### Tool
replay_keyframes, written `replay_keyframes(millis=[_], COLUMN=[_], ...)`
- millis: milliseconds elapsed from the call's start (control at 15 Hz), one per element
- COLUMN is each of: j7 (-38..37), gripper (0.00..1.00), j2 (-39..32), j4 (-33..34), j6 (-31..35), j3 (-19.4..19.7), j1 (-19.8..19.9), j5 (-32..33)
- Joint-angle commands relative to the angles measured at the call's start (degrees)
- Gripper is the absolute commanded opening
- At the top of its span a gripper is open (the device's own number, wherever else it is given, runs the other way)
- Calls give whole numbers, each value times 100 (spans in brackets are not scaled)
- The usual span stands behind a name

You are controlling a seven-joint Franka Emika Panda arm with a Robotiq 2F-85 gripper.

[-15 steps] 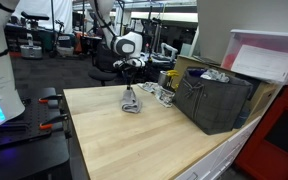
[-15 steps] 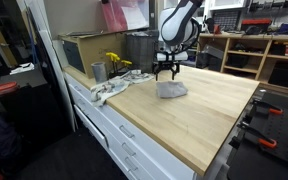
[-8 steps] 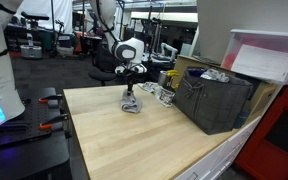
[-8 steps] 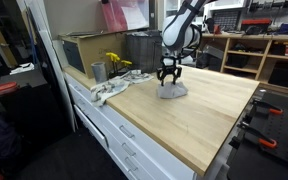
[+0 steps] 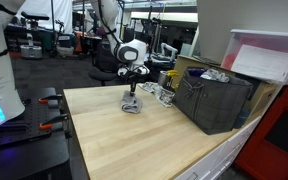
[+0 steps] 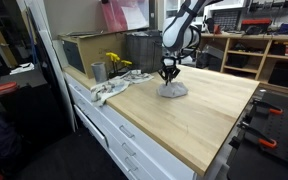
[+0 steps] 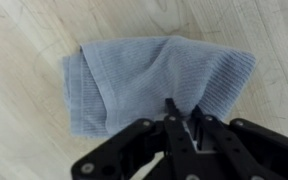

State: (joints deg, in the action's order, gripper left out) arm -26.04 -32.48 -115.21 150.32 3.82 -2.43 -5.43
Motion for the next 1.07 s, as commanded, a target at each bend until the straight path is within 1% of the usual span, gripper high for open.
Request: replay_keyframes(millis=[0,333,600,867,1000], j7=[-57,-460,-863,-1003,-1040], gripper=[0,1,1,1,1], j2=[-170,-508,-494,-225,-178], j4=[81,219,211,141,210], j6=[156,345,411,451,390], j3=[270,679,1004,957,945], j1=[-204,-489,-793,-826,-821], j5=[116,166,211,110,112])
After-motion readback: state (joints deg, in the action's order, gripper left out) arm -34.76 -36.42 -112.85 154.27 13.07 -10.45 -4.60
